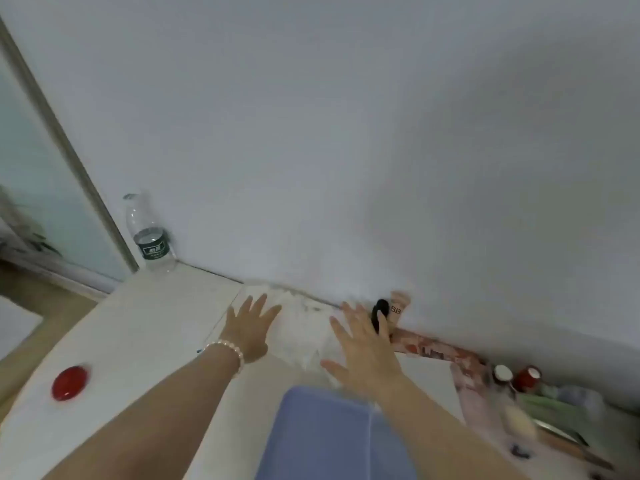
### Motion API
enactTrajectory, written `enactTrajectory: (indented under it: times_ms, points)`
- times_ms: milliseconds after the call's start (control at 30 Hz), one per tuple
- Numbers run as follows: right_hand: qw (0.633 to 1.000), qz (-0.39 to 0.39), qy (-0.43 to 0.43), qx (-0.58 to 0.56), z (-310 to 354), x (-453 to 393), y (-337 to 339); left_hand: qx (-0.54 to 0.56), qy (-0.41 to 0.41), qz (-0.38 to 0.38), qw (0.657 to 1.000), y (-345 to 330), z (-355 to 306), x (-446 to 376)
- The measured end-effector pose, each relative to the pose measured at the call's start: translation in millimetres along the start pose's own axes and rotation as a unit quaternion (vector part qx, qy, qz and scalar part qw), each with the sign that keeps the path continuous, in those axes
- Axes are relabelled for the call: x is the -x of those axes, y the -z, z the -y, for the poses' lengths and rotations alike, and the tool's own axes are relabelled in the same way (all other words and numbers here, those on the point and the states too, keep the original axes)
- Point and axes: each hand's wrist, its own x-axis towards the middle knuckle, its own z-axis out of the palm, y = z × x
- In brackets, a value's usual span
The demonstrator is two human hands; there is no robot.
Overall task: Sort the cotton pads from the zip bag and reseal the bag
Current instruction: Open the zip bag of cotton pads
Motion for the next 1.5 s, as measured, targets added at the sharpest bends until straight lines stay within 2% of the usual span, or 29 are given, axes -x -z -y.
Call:
enactTrajectory:
  times_ms: [33, 100, 167, 300, 433, 533, 633, 667, 767, 867, 933, 967, 1033, 1100, 1200, 1233, 1267, 1300, 1367, 1400, 1433, 1500]
  points:
    - [1.0, 0.007, 0.005, -0.013, 6, -3, -17, -0.018, 0.003, 0.01, 1.0, -5, 4, -3]
    - [0.997, 0.073, -0.002, -0.022, 19, -7, -38, -0.037, 0.003, 0.018, 0.999, -15, 14, -12]
    - [0.996, 0.073, -0.046, -0.022, 29, -13, -51, -0.045, -0.013, 0.006, 0.999, -28, 24, -21]
    - [0.991, 0.084, -0.097, -0.027, 42, -20, -70, 0.005, -0.054, -0.087, 0.995, -51, 28, -28]
    - [0.993, 0.051, -0.102, -0.019, 39, -20, -78, 0.058, -0.074, -0.174, 0.98, -50, 36, -29]
    - [0.994, 0.014, -0.103, -0.016, 33, -20, -74, 0.073, -0.117, -0.271, 0.953, -34, 47, -24]
    - [0.993, -0.038, -0.113, 0.0, 27, -18, -63, 0.008, -0.159, -0.328, 0.931, -5, 46, -6]
    - [0.991, -0.056, -0.119, 0.003, 25, -17, -61, -0.033, -0.156, -0.323, 0.933, 7, 42, 3]
    - [0.977, -0.149, -0.152, 0.02, 21, -12, -50, -0.183, -0.066, -0.224, 0.955, 43, 20, 31]
    - [0.963, -0.21, -0.17, 0.018, 25, 10, -39, -0.242, -0.021, -0.222, 0.944, 58, -5, 60]
    - [0.957, -0.217, -0.192, -0.015, 30, 24, -36, -0.216, -0.005, -0.221, 0.951, 57, -21, 77]
    - [0.961, -0.192, -0.196, -0.038, 37, 35, -35, -0.181, 0.002, -0.203, 0.962, 54, -31, 88]
    - [0.971, -0.15, -0.173, -0.067, 53, 60, -33, -0.053, -0.011, -0.144, 0.988, 49, -53, 111]
    - [0.97, -0.101, -0.15, -0.16, 71, 88, -24, 0.088, -0.026, -0.085, 0.992, 41, -72, 125]
    - [0.92, -0.048, -0.167, -0.352, 93, 121, -11, 0.215, -0.031, -0.081, 0.973, 21, -89, 137]
    - [0.908, -0.037, -0.169, -0.381, 97, 131, -9, 0.298, -0.037, -0.084, 0.95, 13, -94, 143]
    - [0.892, -0.025, -0.175, -0.417, 100, 141, -7, 0.409, -0.046, -0.067, 0.909, 4, -97, 148]
    - [0.864, -0.009, -0.191, -0.466, 102, 151, -5, 0.522, -0.055, -0.023, 0.851, -3, -99, 155]
    - [0.771, 0.031, -0.219, -0.598, 97, 168, -4, 0.677, -0.08, 0.084, 0.727, -18, -102, 171]
    - [0.72, 0.042, -0.219, -0.658, 91, 174, -6, 0.707, -0.084, 0.099, 0.695, -25, -104, 177]
    - [0.675, 0.047, -0.215, -0.704, 86, 179, -7, 0.713, -0.087, 0.085, 0.691, -31, -105, 182]
    - [0.608, 0.025, -0.209, -0.765, 78, 182, -9, 0.678, -0.098, 0.009, 0.728, -42, -105, 189]
